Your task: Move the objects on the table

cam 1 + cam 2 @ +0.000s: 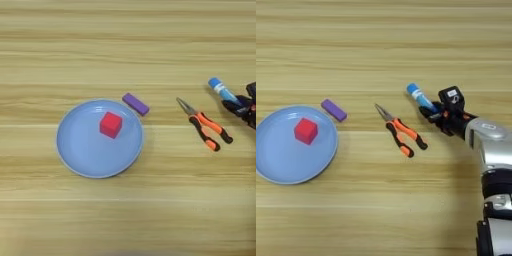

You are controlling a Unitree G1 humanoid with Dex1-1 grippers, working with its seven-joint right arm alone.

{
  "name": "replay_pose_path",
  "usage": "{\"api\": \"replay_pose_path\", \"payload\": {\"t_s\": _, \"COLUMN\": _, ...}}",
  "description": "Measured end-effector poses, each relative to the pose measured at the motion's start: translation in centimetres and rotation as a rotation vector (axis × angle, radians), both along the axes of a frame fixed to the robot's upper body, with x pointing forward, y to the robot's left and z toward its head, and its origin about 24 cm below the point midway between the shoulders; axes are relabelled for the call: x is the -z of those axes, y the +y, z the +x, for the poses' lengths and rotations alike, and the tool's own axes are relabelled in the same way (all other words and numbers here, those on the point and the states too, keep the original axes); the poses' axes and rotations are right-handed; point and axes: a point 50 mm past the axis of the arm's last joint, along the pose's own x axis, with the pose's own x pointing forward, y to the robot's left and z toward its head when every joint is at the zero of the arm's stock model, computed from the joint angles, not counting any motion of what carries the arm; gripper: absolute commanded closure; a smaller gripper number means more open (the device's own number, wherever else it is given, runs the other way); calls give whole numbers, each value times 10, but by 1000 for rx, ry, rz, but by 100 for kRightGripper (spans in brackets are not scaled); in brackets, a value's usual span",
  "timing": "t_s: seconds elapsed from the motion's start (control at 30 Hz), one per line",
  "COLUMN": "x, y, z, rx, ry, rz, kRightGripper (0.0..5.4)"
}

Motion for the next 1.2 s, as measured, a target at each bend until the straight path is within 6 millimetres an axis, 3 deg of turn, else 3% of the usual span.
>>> {"api": "replay_pose_path", "payload": {"t_s": 0.67, "x": 18, "y": -2, "z": -9, "rx": -4, "ry": 59, "rz": 3, "kRightGripper": 402}}
{"api": "replay_pose_path", "payload": {"t_s": 0.7, "x": 18, "y": -2, "z": -9, "rx": -6, "ry": 60, "rz": 2, "kRightGripper": 373}}
{"api": "replay_pose_path", "payload": {"t_s": 1.2, "x": 19, "y": 2, "z": -9, "rx": -13, "ry": 57, "rz": 12, "kRightGripper": 223}}
